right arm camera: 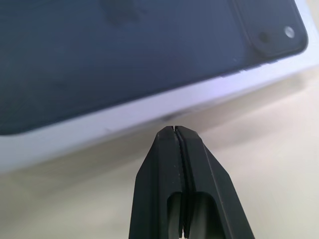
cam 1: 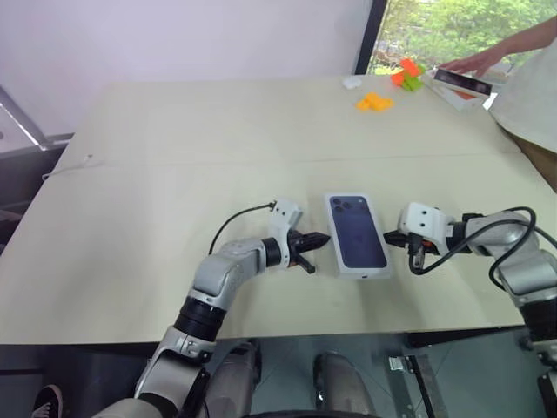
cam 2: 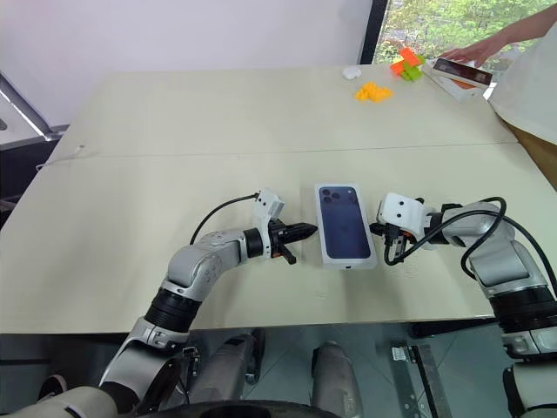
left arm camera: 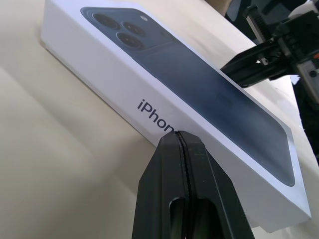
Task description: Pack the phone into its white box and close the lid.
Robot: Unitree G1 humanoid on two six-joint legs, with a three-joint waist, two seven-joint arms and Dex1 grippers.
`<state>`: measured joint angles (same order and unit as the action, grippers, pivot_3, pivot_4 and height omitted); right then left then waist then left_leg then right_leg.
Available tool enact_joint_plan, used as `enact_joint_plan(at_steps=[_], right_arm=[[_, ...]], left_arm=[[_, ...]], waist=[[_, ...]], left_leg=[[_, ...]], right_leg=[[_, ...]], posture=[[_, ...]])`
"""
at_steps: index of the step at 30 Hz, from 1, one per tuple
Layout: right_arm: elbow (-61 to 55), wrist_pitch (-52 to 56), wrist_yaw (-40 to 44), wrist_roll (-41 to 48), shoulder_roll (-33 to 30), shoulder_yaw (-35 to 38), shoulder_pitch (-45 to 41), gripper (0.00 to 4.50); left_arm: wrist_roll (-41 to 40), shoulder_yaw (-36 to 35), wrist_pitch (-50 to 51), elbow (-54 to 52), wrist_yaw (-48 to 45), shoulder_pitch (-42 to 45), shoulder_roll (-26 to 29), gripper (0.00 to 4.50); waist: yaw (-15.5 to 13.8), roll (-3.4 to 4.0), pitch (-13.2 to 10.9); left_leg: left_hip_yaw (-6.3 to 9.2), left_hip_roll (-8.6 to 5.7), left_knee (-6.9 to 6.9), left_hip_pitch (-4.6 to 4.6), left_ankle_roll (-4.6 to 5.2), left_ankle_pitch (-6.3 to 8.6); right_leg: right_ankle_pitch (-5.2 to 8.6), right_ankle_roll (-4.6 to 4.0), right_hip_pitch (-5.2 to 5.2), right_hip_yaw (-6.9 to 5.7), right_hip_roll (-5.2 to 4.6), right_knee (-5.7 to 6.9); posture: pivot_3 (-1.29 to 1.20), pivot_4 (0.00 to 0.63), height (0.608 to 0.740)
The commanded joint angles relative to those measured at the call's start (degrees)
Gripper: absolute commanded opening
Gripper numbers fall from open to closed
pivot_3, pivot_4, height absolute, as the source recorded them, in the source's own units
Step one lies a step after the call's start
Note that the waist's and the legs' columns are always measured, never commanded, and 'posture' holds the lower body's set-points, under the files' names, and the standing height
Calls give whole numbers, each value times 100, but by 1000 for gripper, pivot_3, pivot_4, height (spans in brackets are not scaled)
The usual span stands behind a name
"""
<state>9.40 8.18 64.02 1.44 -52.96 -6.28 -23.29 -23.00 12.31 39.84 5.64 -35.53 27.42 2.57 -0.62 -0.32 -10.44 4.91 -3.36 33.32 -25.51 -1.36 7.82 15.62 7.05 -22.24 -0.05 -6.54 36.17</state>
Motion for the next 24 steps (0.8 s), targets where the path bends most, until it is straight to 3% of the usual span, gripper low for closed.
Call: enact_joint_plan(at_steps=[1, 5, 10, 15, 24], right_arm=[[118, -13, 163, 204, -171, 317, -456, 32], [-11, 491, 419, 742, -95, 582, -768, 32], [-1184, 1659, 373, 1616, 349, 648, -444, 32], [-1476, 1440, 65, 1275, 653, 238, 231, 32], [-1013, 822, -230, 827, 881, -66, 535, 32]], left_arm=[[-140, -225, 71, -407, 3, 69, 100, 0], [-377, -460, 343, -820, 59, 35, 240, 0], [-576, -728, 634, -1314, 203, -29, 428, 0], [-634, -846, 744, -1562, 276, -220, 627, 0], [-743, -931, 822, -1920, 341, -557, 900, 0]], waist=[[10, 0, 0], [3, 0, -1], [-3, -1, -1], [-12, -2, 0], [3, -1, 3]], left_leg=[[0, 0, 0, 0, 0, 0], [3, 3, -4, 0, 0, 0], [5, 4, -8, 0, 0, 0], [4, 1, -6, 0, 0, 0], [2, 5, 0, 17, -10, 5]], right_leg=[[0, 0, 0, 0, 0, 1], [-5, 10, -3, 0, 2, 2], [-5, 13, -3, 0, 3, 1], [1, 1, 0, 0, 0, -1], [1, -5, 15, 4, 5, 3]], posture=[[0, 150, 740], [0, 150, 740], [0, 150, 740], [0, 150, 740], [0, 150, 740]])
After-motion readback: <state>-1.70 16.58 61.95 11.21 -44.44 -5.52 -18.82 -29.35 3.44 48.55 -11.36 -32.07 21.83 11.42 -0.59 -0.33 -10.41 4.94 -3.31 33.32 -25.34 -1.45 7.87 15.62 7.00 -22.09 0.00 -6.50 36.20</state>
